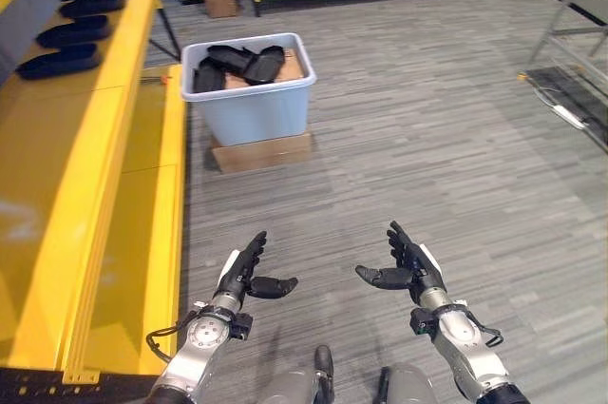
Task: Move parts from the plastic box to the shelf.
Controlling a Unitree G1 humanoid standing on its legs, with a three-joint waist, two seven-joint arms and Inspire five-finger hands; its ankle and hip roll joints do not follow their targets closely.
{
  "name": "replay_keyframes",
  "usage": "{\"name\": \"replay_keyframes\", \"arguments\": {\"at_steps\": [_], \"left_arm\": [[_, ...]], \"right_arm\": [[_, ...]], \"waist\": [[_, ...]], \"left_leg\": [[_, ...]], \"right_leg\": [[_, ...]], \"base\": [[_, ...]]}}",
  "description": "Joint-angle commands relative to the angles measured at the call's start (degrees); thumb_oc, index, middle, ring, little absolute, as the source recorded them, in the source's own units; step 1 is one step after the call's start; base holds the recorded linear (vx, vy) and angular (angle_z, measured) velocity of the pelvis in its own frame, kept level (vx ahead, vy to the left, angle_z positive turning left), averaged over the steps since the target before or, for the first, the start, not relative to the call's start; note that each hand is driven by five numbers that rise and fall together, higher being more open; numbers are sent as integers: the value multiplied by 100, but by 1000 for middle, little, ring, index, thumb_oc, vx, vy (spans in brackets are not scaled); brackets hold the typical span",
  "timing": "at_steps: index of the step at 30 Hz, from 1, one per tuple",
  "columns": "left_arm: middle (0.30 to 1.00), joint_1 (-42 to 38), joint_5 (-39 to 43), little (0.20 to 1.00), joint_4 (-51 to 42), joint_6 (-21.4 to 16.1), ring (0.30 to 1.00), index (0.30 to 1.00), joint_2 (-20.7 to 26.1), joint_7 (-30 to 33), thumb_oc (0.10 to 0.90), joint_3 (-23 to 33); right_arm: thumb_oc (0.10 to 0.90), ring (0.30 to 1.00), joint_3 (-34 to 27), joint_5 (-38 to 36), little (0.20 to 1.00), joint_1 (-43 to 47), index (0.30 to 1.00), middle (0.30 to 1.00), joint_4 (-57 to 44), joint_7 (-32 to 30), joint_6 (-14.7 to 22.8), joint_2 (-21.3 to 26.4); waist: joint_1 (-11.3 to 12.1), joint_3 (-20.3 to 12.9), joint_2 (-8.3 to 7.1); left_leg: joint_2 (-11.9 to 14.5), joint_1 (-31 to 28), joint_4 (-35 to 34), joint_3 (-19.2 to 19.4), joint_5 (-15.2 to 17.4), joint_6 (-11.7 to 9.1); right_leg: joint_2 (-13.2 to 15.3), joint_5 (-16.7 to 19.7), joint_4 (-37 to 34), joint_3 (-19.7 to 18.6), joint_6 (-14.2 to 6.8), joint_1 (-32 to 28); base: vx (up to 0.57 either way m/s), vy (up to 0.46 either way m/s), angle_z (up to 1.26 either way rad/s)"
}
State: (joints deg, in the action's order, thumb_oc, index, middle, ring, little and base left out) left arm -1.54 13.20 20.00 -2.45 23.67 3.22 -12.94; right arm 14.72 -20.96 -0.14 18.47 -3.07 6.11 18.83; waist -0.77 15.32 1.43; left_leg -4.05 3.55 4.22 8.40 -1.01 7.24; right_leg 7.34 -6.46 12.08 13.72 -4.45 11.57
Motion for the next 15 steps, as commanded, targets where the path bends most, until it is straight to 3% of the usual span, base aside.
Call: {"name": "replay_keyframes", "arguments": {"at_steps": [1, 2, 6, 7, 10, 12, 15], "left_arm": [[1000, -207, 94, 1000, -628, -454, 1000, 1000, 114, -49, 900, 114], [1000, -223, 92, 1000, -633, -511, 1000, 1000, 65, -67, 900, -63], [1000, -137, 38, 1000, -706, -558, 1000, 1000, 28, -191, 900, -136], [1000, -145, 29, 1000, -672, -625, 1000, 1000, -21, -258, 900, -239], [1000, -152, 238, 1000, -721, -780, 1000, 1000, -25, -485, 900, -320], [1000, -127, 244, 1000, -768, -888, 1000, 1000, -39, -505, 900, -384], [1000, -162, 305, 1000, -910, -895, 1000, 1000, -15, -430, 900, -539]], "right_arm": [[900, 1000, -256, -158, 1000, 424, 1000, 1000, -389, 178, 598, 75], [900, 1000, -396, -79, 1000, 301, 1000, 1000, -435, 202, 619, 54], [900, 1000, -479, -46, 1000, 184, 1000, 1000, -462, 170, 643, 74], [900, 1000, -400, 26, 1000, 168, 1000, 1000, -490, -33, 635, 66], [900, 1000, -311, 176, 1000, 208, 1000, 1000, -504, -141, 513, 62], [900, 1000, -236, 177, 1000, 214, 1000, 1000, -505, -201, 485, 99], [900, 1000, -189, 174, 1000, 210, 1000, 1000, -493, -169, 484, 167]], "waist": [[-191, -166, -38], [-380, -134, -15], [-492, -199, -56], [-590, -261, -109], [-674, -268, -171], [-727, -265, -174], [-788, -261, -138]], "left_leg": [[-50, -1013, -534, -504, 737, -211], [-92, -1254, -496, -778, 945, -188], [-195, -1350, -400, -1042, 1128, -118], [-233, -1406, -275, -1195, 1269, -74], [-176, -1439, -63, -1196, 1479, -68], [-128, -1455, -4, -1219, 1552, -84], [57, -1458, 113, -1080, 1670, -155]], "right_leg": [[6, 1124, -784, -165, -205, 167], [-44, 1425, -1523, -550, -329, 433], [-194, 1451, -1708, -867, -388, 348], [-224, 1641, -1539, -1280, -400, 275], [-287, 1574, -1071, -1572, -368, 259], [-377, 1479, -816, -1719, -318, 248], [-401, 1165, -395, -1608, -153, 290]], "base": [[489, -188, 24], [501, -200, 41], [448, -220, 54], [364, -202, 61], [525, -297, 92], [349, -231, 41], [327, -275, 39]]}}
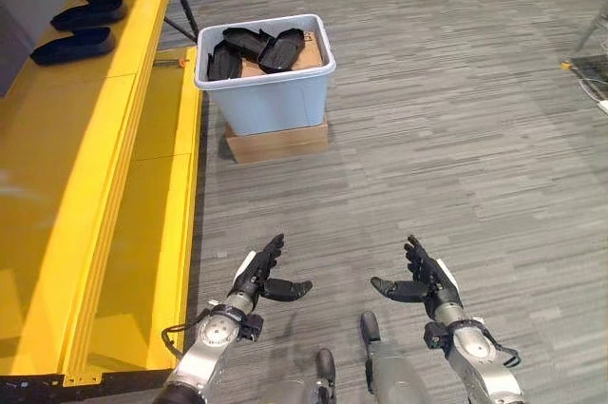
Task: Move parts from the plastic box to the shelf.
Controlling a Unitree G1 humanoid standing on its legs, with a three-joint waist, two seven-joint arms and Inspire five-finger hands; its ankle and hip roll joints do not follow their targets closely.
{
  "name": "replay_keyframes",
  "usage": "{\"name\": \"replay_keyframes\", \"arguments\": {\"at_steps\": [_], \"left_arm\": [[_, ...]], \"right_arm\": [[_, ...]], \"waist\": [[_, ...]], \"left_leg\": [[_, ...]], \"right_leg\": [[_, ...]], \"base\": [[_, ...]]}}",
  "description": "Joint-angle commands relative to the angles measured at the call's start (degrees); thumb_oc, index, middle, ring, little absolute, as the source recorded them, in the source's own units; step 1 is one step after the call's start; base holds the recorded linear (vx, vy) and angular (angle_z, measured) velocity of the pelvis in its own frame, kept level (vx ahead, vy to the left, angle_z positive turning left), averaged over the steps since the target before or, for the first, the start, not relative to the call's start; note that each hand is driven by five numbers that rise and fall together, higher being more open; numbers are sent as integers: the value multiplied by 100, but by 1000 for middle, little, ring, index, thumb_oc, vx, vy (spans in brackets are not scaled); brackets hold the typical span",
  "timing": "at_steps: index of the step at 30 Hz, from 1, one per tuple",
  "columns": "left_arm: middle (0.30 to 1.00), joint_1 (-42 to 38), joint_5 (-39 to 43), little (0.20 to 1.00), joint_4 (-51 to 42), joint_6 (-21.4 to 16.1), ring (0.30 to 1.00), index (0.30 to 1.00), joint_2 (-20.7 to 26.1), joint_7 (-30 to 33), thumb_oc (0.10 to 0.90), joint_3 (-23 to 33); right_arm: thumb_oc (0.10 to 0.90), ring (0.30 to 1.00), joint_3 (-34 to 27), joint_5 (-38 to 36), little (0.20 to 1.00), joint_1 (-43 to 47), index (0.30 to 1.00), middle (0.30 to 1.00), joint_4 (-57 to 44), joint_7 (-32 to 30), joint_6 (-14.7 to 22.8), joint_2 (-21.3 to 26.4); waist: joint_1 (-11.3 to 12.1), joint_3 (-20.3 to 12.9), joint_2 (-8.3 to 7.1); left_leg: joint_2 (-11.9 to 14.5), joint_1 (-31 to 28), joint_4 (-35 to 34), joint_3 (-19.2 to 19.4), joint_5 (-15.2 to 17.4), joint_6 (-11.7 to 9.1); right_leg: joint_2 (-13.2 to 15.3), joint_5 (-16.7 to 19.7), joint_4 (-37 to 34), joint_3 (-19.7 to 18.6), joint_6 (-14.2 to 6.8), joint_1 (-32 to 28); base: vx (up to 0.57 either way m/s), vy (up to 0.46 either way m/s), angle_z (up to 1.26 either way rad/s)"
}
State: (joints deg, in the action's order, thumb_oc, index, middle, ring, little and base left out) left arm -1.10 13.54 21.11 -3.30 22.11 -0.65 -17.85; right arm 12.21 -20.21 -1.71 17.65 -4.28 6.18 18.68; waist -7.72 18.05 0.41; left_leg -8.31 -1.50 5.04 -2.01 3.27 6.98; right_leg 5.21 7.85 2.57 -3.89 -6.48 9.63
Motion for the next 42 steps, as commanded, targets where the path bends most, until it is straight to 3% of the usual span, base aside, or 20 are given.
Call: {"name": "replay_keyframes", "arguments": {"at_steps": [1, 4, 15, 16, 17, 18, 20, 23, 25, 26, 28, 30, 32, 38, 40, 42], "left_arm": [[1000, -244, 322, 1000, -991, -800, 1000, 1000, 124, -11, 900, -92], [1000, -266, 392, 1000, -977, -785, 1000, 1000, 91, -46, 900, -117], [1000, -211, 533, 1000, -694, -619, 1000, 1000, -197, 385, 900, 88], [1000, -211, 537, 1000, -663, -641, 1000, 1000, -210, 426, 900, 91], [1000, -222, 797, 1000, -618, -552, 1000, 1000, -234, 434, 900, 125], [1000, -221, 880, 1000, -579, -555, 1000, 1000, -273, 402, 900, 186], [1000, -215, 762, 1000, -567, -605, 1000, 1000, -317, 460, 900, 249], [1000, -167, 719, 1000, -566, -634, 1000, 1000, -249, 499, 900, 376], [1000, -131, 691, 1000, -595, -660, 1000, 1000, -213, 528, 900, 414], [1000, -72, 707, 1000, -594, -747, 1000, 1000, -180, 634, 900, 489], [1000, -27, 731, 1000, -577, -784, 1000, 1000, -158, 682, 900, 571], [1000, 33, 779, 1000, -499, -788, 1000, 1000, -152, 718, 900, 700], [1000, 58, 760, 1000, -395, -844, 1000, 1000, -166, 713, 900, 774], [1000, 38, 616, 1000, -288, -916, 1000, 1000, -218, 1049, 900, 894], [1000, 35, 518, 1000, -297, -938, 1000, 1000, -165, 1131, 900, 923], [1000, 47, 460, 1000, -357, -910, 1000, 1000, -89, 1157, 900, 988]], "right_arm": [[900, 1000, 73, 94, 1000, 380, 1000, 1000, -384, -23, 531, 224], [900, 1000, 77, 114, 1000, 372, 1000, 1000, -415, 2, 600, 303], [900, 1000, -28, 34, 1000, 323, 1000, 1000, -387, 52, 642, 428], [900, 1000, -25, 39, 1000, 320, 1000, 1000, -379, 89, 641, 440], [900, 1000, 8, 5, 1000, 307, 1000, 1000, -372, 112, 623, 465], [900, 1000, 42, 1, 1000, 284, 1000, 1000, -386, 116, 584, 473], [900, 1000, 77, 27, 1000, 271, 1000, 1000, -304, 86, 587, 420], [900, 1000, 96, -14, 1000, 329, 1000, 1000, -159, 130, 641, 354], [900, 1000, 110, -14, 1000, 365, 1000, 1000, -140, 146, 634, 331], [900, 1000, 121, 8, 1000, 386, 1000, 1000, -159, 184, 630, 326], [900, 1000, 150, 22, 1000, 380, 1000, 1000, -216, 204, 600, 346], [900, 1000, 194, 31, 1000, 359, 1000, 1000, -273, 257, 590, 383], [900, 1000, 229, -6, 1000, 354, 1000, 1000, -312, 324, 602, 415], [900, 1000, 256, -92, 1000, 330, 1000, 1000, -513, 625, 468, 519], [900, 1000, 241, -134, 1000, 317, 1000, 1000, -549, 696, 440, 531], [900, 1000, 291, -129, 1000, 345, 1000, 1000, -546, 651, 462, 514]], "waist": [[-118, -538, -20], [-157, -577, -4], [-177, -976, 47], [-173, -991, 29], [-153, -994, -58], [-101, -961, -111], [22, -915, -179], [191, -833, -294], [251, -808, -322], [353, -752, -299], [442, -758, -242], [547, -723, -158], [592, -677, -129], [572, -458, -22], [599, -435, 2], [726, -431, 1]], "left_leg": [[557, -972, 89, 81, 1278, -178], [622, -940, 249, 208, 1353, -220], [737, -528, 2148, 466, 151, -713], [756, -404, 2473, 555, 38, -754], [850, 15, 3336, 803, -148, -793], [858, 437, 4048, 854, -16, -727], [621, 1047, 4312, 832, 171, -567], [534, 1247, 3486, 913, 468, -327], [589, 1179, 2723, 1029, 375, -349], [636, 1181, 1494, 1030, 170, -433], [722, 1294, 653, 914, -156, -573], [953, 1407, -142, 741, -699, -768], [1156, 1439, -749, 701, -880, -855], [1534, 1518, -1004, 559, -755, -1031], [1472, 1436, -951, 521, -803, -1031], [1312, 1434, -769, 214, -802, -1022]], "right_leg": [[-184, -371, 691, 254, 116, 505], [-187, -533, 857, 355, 210, 507], [-534, -1092, 731, 523, 742, -141], [-543, -1118, 694, 556, 798, -211], [-516, -1146, 602, 615, 899, -393], [-549, -1160, 499, 608, 943, -604], [-576, -1120, 362, 520, 915, -798], [-593, -1094, 218, 423, 827, -1038], [-619, -1135, 161, 425, 812, -1179], [-700, -1249, 84, 390, 773, -1436], [-781, -1350, 66, 346, 766, -1586], [-869, -1559, 101, 258, 793, -1829], [-878, -1761, 196, 168, 794, -2021], [-807, -2307, 910, 65, 779, -2147], [-802, -2447, 1038, 64, 770, -2190], [-758, -2544, 1169, 42, 764, -2241]], "base": [[188, -164, 36], [255, -222, 31], [187, -186, 24], [130, -218, 9], [183, -285, 15], [185, -269, 17], [169, -156, 8], [164, -70, -9], [204, 29, -29], [281, 79, -16], [282, 77, -9], [294, 56, -32], [346, 58, -58], [406, 84, -29], [479, 88, -29], [523, 93, -38]]}}
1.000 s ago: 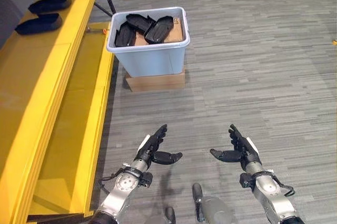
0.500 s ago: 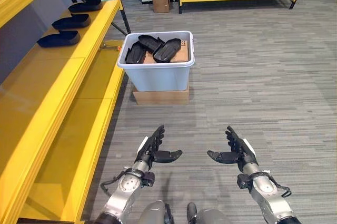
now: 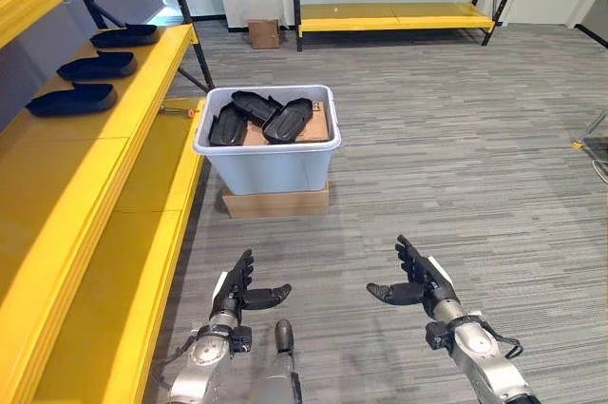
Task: Move parts from the plastic box to the shelf.
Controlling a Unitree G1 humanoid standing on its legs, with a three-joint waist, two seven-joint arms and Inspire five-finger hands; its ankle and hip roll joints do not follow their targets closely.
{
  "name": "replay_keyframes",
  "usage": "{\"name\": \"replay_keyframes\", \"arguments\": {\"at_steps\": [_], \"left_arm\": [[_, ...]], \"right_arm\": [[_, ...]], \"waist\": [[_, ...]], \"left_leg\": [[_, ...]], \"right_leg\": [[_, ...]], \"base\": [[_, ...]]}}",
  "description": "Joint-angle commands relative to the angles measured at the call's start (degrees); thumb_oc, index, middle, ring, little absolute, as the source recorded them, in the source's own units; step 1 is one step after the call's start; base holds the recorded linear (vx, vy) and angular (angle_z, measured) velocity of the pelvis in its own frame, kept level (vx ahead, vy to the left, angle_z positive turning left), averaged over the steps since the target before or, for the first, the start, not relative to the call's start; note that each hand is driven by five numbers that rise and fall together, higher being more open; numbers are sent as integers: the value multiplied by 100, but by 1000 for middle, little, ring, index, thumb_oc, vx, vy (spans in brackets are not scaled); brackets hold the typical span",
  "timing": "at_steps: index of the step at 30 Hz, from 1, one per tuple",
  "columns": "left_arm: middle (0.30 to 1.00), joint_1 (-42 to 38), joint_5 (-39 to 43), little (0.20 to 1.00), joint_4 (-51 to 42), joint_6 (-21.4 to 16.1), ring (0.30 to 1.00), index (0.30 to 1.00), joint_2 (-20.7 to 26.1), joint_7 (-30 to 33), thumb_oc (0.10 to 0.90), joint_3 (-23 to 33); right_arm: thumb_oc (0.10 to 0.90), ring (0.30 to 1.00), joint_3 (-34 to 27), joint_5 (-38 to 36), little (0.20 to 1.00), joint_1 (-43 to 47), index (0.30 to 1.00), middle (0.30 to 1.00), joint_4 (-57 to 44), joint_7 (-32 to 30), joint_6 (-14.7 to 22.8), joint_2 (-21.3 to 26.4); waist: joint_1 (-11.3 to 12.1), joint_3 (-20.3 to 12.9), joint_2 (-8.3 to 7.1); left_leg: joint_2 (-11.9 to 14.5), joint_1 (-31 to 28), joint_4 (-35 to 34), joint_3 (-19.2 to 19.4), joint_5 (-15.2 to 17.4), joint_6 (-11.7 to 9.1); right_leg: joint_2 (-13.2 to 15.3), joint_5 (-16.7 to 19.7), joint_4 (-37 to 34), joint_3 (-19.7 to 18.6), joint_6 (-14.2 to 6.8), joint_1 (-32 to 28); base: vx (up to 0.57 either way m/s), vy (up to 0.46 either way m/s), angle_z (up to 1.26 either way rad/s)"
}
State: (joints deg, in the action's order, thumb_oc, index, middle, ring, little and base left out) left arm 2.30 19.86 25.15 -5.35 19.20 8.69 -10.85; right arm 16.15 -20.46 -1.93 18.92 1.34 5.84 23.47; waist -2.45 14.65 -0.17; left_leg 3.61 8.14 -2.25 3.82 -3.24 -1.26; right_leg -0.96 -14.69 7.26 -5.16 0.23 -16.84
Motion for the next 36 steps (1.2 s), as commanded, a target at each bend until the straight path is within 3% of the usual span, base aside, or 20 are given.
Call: {"name": "replay_keyframes", "arguments": {"at_steps": [1, 3, 6, 7, 10, 11, 13, 15, 16, 18, 20, 21, 22, 25, 31, 35, 36], "left_arm": [[1000, -257, -283, 1000, -773, -727, 1000, 1000, 242, 171, 900, 322], [1000, -245, -370, 1000, -781, -697, 1000, 1000, 288, 127, 900, 330], [1000, -297, -493, 1000, -831, -664, 1000, 1000, 384, -4, 900, 263], [1000, -346, -546, 1000, -847, -619, 1000, 1000, 414, -49, 900, 220], [1000, -480, -538, 1000, -879, -472, 1000, 1000, 442, -184, 900, 151], [1000, -557, -588, 1000, -850, -446, 1000, 1000, 405, -243, 900, 51], [1000, -598, -612, 1000, -855, -451, 1000, 1000, 400, -275, 900, 5], [1000, -562, -578, 1000, -919, -460, 1000, 1000, 389, -188, 900, -70], [1000, -532, -561, 1000, -951, -471, 1000, 1000, 390, -173, 900, -74], [1000, -442, -470, 1000, -1069, -405, 1000, 1000, 466, -296, 900, 18], [1000, -417, -481, 1000, -1104, -370, 1000, 1000, 488, -362, 900, 73], [1000, -407, -481, 1000, -1120, -358, 1000, 1000, 495, -390, 900, 100], [1000, -342, -501, 1000, -1184, -275, 1000, 1000, 512, -469, 900, 172], [1000, -327, -494, 1000, -1162, -328, 1000, 1000, 491, -480, 900, 0], [1000, -181, -550, 1000, -1164, -417, 1000, 1000, 475, -748, 900, -214], [1000, -183, -509, 1000, -1193, -371, 1000, 1000, 441, -908, 900, -408], [1000, -179, -507, 1000, -1199, -364, 1000, 1000, 450, -898, 900, -421]], "right_arm": [[900, 1000, -128, -130, 1000, 350, 1000, 1000, -619, 82, 530, -10], [900, 1000, -197, -91, 1000, 303, 1000, 1000, -570, 61, 528, -85], [900, 1000, -189, -48, 1000, 272, 1000, 1000, -570, -71, 569, -211], [900, 1000, -191, -15, 1000, 275, 1000, 1000, -605, -176, 542, -276], [900, 1000, -200, -25, 1000, 319, 1000, 1000, -587, -377, 523, -358], [900, 1000, -163, 42, 1000, 398, 1000, 1000, -459, -576, 599, -433], [900, 1000, -141, 29, 1000, 454, 1000, 1000, -371, -669, 663, -493], [900, 1000, -137, 100, 1000, 555, 1000, 1000, -264, -727, 804, -526], [900, 1000, -144, 105, 1000, 578, 1000, 1000, -283, -734, 821, -528], [900, 1000, -232, 98, 1000, 549, 1000, 1000, -450, -718, 784, -492], [900, 1000, -276, 84, 1000, 513, 1000, 1000, -498, -692, 788, -454], [900, 1000, -298, 67, 1000, 500, 1000, 1000, -517, -670, 787, -433], [900, 1000, -376, 2, 1000, 449, 1000, 1000, -610, -529, 783, -342], [900, 1000, -511, 39, 1000, 438, 1000, 1000, -622, -464, 820, -296], [900, 1000, -670, 155, 1000, 289, 1000, 1000, -730, -501, 919, -307], [900, 1000, -595, 157, 1000, 247, 1000, 1000, -966, -631, 790, -222], [900, 1000, -585, 178, 1000, 246, 1000, 1000, -973, -633, 775, -219]], "waist": [[231, -102, 48], [264, -193, 15], [321, -390, -123], [344, -467, -216], [377, -583, -288], [403, -613, -226], [428, -597, -162], [406, -520, -58], [373, -485, -7], [277, -359, 63], [249, -311, 59], [238, -305, 62], [114, -199, 49], [-56, -103, 26], [-192, -115, 28], [-419, -169, -28], [-426, -162, -35]], "left_leg": [[18, 479, 204, -365, -76, -166], [-133, 505, 549, -260, -23, -83], [-450, 457, 783, -90, 160, 209], [-637, 387, 799, -64, 276, 386], [-885, 266, 813, -123, 485, 653], [-952, 135, 828, -183, 614, 772], [-973, 47, 873, -162, 728, 848], [-959, -250, 716, -73, 756, 911], [-930, -390, 622, -49, 742, 898], [-860, -766, 423, -107, 740, 795], [-845, -880, 377, -142, 761, 752], [-831, -904, 363, -147, 766, 733], [-800, -1227, 254, -160, 872, 672], [-856, -1625, 183, -286, 1126, 654], [-935, -1916, 320, -523, 1509, 740], [-1029, -1940, 666, -751, 1854, 833], [-1023, -1928, 720, -736, 1891, 836]], "right_leg": [[-87, -367, 827, 221, 79, 334], [-17, -375, 929, 323, 25, 213], [241, 225, 1501, 620, -268, 257], [352, 865, 1944, 635, -541, 400], [375, 1690, 2857, 520, -901, 700], [408, 2096, 3707, 592, -952, 957], [584, 2174, 4315, 741, -875, 1298], [793, 1723, 4503, 1033, -621, 1725], [782, 1567, 4313, 1102, -544, 1934], [722, 1153, 2946, 1398, -429, 2331], [725, 1124, 2205, 1514, -416, 2370], [718, 1156, 1865, 1553, -413, 2418], [756, 1446, 545, 1636, -503, 2633], [855, 2038, -836, 1482, -771, 3033], [850, 2294, -1226, 1167, -876, 3240], [706, 2429, -849, 379, -870, 3129], [699, 2406, -761, 353, -864, 3127]], "base": [[478, 106, -48], [512, 111, -50], [477, 138, 21], [304, 123, 24], [351, 147, 18], [311, 157, 14], [215, 141, 1], [231, 115, -13], [290, 34, -36], [252, -73, -55], [139, -84, -46], [289, -149, -43], [333, -149, -35], [388, -137, -10], [376, -158, 26], [502, -289, 52], [542, -399, 81]]}}
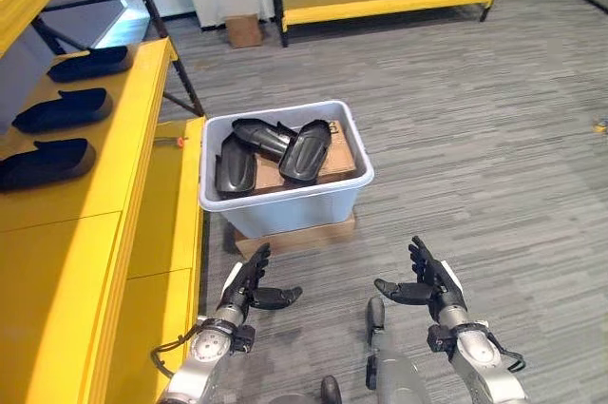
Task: Move parts from the plastic box to the shelf.
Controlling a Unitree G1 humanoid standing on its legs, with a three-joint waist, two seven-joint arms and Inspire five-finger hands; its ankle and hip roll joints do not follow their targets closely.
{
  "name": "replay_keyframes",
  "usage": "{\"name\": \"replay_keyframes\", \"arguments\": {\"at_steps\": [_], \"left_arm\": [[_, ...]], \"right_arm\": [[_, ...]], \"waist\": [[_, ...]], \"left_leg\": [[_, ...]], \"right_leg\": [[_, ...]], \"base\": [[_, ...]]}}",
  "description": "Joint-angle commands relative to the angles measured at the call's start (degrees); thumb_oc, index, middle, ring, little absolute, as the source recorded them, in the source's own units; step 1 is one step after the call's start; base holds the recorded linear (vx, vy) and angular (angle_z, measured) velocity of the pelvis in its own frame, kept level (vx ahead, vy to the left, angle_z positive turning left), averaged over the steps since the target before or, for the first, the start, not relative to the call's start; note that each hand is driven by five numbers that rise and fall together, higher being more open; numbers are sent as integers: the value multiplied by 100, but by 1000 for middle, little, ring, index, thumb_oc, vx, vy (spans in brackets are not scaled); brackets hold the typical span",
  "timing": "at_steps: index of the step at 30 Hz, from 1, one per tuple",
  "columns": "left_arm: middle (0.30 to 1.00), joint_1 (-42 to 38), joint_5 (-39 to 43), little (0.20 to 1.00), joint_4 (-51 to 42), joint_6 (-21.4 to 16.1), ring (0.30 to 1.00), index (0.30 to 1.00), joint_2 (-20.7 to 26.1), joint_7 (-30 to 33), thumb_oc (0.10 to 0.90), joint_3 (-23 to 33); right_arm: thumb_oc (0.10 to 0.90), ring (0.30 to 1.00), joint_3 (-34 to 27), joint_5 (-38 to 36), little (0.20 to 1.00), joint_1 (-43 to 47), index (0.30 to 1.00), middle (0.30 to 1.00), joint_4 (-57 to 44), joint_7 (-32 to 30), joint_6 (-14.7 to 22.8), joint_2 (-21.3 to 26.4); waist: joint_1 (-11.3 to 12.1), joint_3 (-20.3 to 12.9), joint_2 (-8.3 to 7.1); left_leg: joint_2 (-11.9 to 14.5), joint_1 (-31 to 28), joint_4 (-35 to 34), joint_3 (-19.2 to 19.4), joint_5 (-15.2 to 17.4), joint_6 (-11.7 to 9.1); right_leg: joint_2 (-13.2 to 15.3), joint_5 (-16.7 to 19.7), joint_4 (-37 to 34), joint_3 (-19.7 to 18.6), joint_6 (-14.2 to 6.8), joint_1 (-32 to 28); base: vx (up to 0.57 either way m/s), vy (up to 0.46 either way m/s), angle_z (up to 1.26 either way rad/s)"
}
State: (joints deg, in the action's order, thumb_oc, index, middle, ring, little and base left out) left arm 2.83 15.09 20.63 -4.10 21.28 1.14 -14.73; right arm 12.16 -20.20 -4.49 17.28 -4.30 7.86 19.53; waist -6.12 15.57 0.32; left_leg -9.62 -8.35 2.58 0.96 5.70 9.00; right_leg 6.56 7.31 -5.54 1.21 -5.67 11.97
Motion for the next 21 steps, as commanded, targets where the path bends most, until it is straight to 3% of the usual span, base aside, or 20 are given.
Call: {"name": "replay_keyframes", "arguments": {"at_steps": [1, 6, 10, 13, 15, 16, 17, 18, 19, 21], "left_arm": [[1000, -203, 27, 1000, -734, -571, 1000, 1000, 283, -108, 900, -70], [1000, -139, 139, 1000, -947, -572, 1000, 1000, 309, -106, 900, -95], [1000, -159, 263, 1000, -989, -524, 1000, 1000, 229, -38, 900, -47], [1000, -236, 361, 1000, -975, -463, 1000, 1000, 123, 76, 900, -14], [1000, -263, 382, 1000, -964, -452, 1000, 1000, 101, 123, 900, -15], [1000, -302, 398, 1000, -938, -413, 1000, 1000, 68, 142, 900, -16], [1000, -377, 365, 1000, -917, -339, 1000, 1000, 42, 144, 900, -32], [1000, -412, 350, 1000, -877, -348, 1000, 1000, 7, 167, 900, -54], [1000, -438, 287, 1000, -829, -374, 1000, 1000, -27, 225, 900, -43], [1000, -407, 226, 1000, -816, -472, 1000, 1000, -18, 284, 900, -20]], "right_arm": [[900, 1000, -120, 220, 1000, 542, 1000, 1000, -802, -87, 584, 220], [900, 1000, -82, 191, 1000, 589, 1000, 1000, -807, -54, 588, 313], [900, 1000, -106, 195, 1000, 580, 1000, 1000, -906, -36, 587, 457], [900, 1000, -188, 126, 1000, 560, 1000, 1000, -910, -65, 561, 546], [900, 1000, -209, 112, 1000, 553, 1000, 1000, -907, -58, 551, 558], [900, 1000, -242, 104, 1000, 530, 1000, 1000, -902, -55, 560, 567], [900, 1000, -316, 84, 1000, 453, 1000, 1000, -933, -96, 556, 592], [900, 1000, -326, 71, 1000, 423, 1000, 1000, -940, -159, 566, 594], [900, 1000, -308, 20, 1000, 425, 1000, 1000, -863, -203, 619, 559], [900, 1000, -284, 40, 1000, 457, 1000, 1000, -797, -226, 651, 514]], "waist": [[-61, -232, -109], [-92, -209, -98], [-182, -268, -15], [-303, -419, 40], [-324, -449, 44], [-354, -479, 39], [-382, -514, -50], [-351, -487, -76], [-259, -449, -112], [-203, -422, -138]], "left_leg": [[349, -244, 404, -402, 1101, -220], [553, -215, 934, -241, 1429, -257], [750, -194, 1482, -139, 1036, -447], [918, -49, 2142, 135, 346, -724], [947, 20, 2290, 212, 242, -768], [1011, 139, 2526, 378, 56, -842], [1236, 561, 3224, 799, -182, -926], [1246, 901, 3614, 803, -101, -877], [1013, 1336, 3649, 733, 95, -721], [907, 1395, 3288, 799, 261, -617]], "right_leg": [[-72, 112, 926, -286, -209, 238], [-166, -449, 1843, -188, -29, 213], [-423, -857, 2172, -149, 267, 181], [-624, -1127, 2081, -27, 541, -72], [-641, -1168, 2048, 14, 590, -126], [-654, -1206, 1985, 71, 654, -221], [-621, -1236, 1787, 235, 773, -469], [-629, -1236, 1675, 290, 806, -625], [-620, -1194, 1532, 237, 764, -769], [-615, -1168, 1439, 181, 706, -855]], "base": [[302, -246, 55], [444, -363, 21], [326, -283, 7], [245, -241, 19], [133, -169, 21], [162, -325, 16], [155, -365, 24], [154, -371, 56], [98, -186, 54], [82, -73, 15]]}}
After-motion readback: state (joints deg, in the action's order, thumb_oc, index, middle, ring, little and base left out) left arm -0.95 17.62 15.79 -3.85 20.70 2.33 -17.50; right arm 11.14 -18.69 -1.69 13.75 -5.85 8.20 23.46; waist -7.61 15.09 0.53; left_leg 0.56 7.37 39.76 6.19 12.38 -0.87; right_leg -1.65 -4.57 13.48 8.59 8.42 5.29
